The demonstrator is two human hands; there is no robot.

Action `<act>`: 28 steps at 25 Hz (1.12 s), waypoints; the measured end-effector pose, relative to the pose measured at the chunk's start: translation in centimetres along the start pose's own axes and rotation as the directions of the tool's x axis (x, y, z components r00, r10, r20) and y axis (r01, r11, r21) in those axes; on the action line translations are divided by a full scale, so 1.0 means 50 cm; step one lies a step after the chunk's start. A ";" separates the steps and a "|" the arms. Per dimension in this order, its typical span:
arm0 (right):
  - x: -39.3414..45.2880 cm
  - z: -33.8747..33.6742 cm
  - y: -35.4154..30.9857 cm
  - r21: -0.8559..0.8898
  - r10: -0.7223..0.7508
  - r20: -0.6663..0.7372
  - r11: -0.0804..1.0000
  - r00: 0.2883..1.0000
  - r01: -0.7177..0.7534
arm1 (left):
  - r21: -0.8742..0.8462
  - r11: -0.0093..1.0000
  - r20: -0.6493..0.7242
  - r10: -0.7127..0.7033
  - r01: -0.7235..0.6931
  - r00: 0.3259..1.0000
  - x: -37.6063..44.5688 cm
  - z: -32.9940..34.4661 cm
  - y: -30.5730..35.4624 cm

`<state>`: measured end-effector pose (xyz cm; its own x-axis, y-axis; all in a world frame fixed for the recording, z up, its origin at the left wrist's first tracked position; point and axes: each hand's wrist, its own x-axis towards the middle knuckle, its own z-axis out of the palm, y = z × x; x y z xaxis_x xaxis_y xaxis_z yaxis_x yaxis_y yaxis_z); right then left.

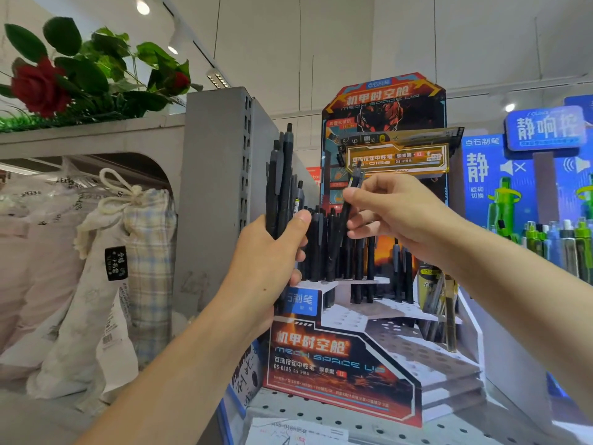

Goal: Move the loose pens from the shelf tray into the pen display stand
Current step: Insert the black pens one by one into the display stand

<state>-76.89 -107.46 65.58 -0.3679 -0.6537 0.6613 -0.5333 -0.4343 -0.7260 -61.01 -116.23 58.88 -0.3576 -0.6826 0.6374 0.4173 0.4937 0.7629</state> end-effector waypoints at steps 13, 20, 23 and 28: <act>0.005 0.020 0.038 -0.174 -0.085 -0.037 0.982 0.996 0.077 | 0.010 0.999 0.058 0.032 -0.033 0.998 -0.010 -0.002 0.002; 0.002 0.028 0.045 -0.232 -0.039 0.004 0.972 0.999 0.039 | 0.015 0.999 0.058 0.040 -0.041 0.998 -0.012 0.002 -0.001; 0.000 0.031 0.049 -0.277 0.005 0.032 0.961 0.999 0.005 | 0.017 0.999 0.046 0.042 -0.043 0.998 -0.012 0.002 -0.001; -0.002 0.037 0.061 -0.323 0.063 0.080 0.946 0.995 -0.034 | 0.033 0.998 0.027 0.046 -0.047 0.999 -0.011 0.002 -0.002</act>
<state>-77.08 -109.87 62.94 -0.3390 -0.7270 0.5972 -0.7381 -0.1881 -0.6479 -60.93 -115.86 58.44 -0.3604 -0.6440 0.6748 0.4060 0.5430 0.7350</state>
